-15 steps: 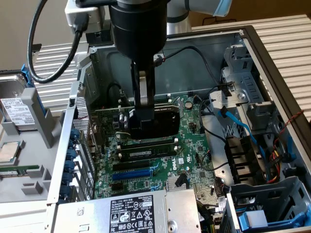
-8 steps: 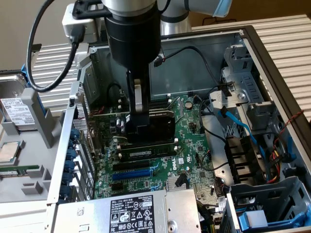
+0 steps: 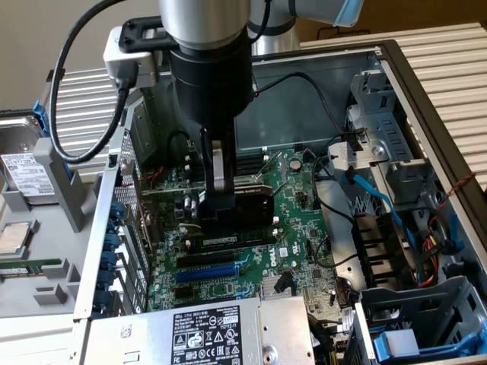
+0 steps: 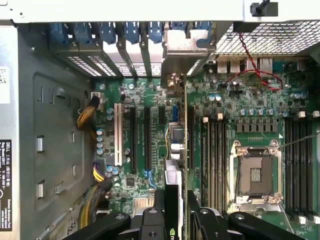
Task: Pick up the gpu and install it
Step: 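Pick up the gpu and move the gpu toward the slot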
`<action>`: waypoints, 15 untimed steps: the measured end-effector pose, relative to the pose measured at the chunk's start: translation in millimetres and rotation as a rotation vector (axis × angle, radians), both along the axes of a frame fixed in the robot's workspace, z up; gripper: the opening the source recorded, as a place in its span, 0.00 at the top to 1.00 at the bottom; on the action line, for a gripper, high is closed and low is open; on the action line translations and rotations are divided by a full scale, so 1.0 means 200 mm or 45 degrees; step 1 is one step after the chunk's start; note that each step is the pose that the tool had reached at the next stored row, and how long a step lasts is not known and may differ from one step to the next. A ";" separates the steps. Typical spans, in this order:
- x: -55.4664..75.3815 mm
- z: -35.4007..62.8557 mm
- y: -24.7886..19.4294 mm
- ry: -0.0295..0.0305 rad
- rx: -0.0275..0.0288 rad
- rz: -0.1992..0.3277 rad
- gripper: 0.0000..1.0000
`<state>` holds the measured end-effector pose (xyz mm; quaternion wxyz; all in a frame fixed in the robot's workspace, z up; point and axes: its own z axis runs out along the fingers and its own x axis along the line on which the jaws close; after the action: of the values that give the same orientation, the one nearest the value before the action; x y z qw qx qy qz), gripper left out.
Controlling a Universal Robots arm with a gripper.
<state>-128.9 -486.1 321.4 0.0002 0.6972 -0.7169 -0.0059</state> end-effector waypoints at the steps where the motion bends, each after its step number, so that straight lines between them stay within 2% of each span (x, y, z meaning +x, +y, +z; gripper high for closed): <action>1: 0.00 -0.009 0.000 0.0000 0.0000 0.000 0.73; 15: 0.00 -0.137 0.000 0.0000 -0.0001 0.000 0.73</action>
<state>-129.2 -486.1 294.1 0.0003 0.6972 -0.7168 -0.0059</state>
